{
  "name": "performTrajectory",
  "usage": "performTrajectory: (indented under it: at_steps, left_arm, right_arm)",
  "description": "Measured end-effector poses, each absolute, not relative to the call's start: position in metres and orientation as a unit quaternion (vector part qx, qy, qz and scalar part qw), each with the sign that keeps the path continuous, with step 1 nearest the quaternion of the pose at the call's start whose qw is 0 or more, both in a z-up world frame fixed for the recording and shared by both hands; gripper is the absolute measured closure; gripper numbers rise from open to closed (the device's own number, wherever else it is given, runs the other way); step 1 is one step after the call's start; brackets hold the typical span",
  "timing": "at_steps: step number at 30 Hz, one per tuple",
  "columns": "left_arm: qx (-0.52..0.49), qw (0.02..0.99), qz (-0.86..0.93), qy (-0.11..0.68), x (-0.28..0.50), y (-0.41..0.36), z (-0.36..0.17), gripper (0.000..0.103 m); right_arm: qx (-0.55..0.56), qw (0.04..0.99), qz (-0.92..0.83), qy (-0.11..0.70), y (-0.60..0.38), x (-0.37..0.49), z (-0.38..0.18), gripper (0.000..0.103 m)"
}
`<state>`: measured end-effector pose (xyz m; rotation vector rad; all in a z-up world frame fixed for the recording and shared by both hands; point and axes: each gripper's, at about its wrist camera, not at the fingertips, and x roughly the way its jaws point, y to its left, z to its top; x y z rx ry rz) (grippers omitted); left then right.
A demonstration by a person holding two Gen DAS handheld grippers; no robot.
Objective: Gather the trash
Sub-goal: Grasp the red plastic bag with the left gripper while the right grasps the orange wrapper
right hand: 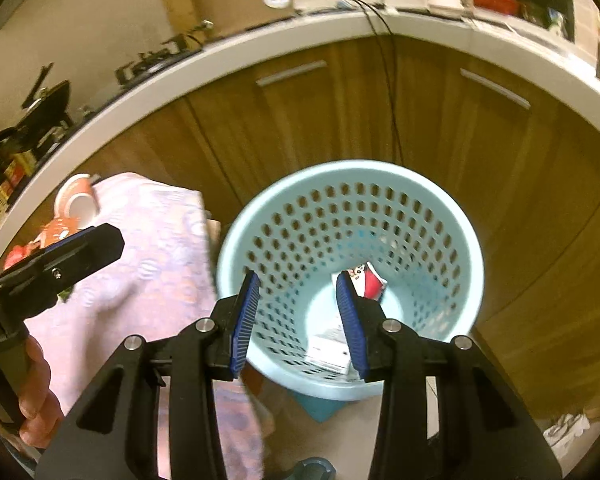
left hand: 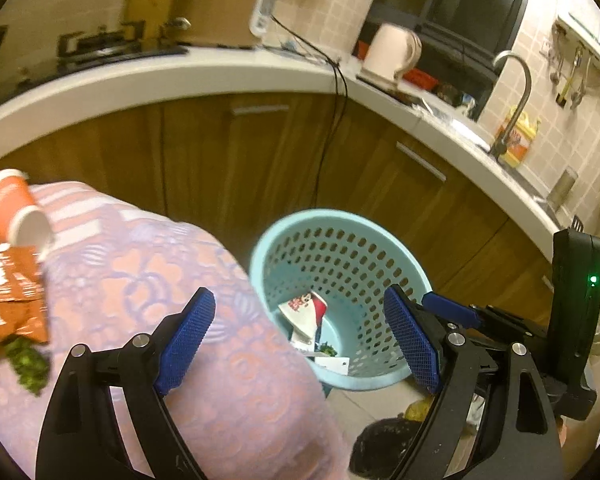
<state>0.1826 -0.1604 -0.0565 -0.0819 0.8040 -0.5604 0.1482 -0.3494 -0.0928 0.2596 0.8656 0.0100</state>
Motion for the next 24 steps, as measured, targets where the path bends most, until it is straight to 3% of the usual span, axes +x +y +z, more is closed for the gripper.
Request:
performTrajectory:
  at_steps: [15, 24]
  left_arm:
    - [-0.090, 0.930, -0.162, 0.318, 0.133, -0.009, -0.002, 0.019]
    - [-0.146, 0.945, -0.038, 0.290, 0.115, 0.111, -0.003, 0.019]
  right_arm:
    - [0.075, 0.920, 0.112, 0.369, -0.210, 0.148, -0.050, 0.066]
    - [0.060, 0.915, 0.165, 0.363, -0.125, 0.154, -0.065, 0.066]
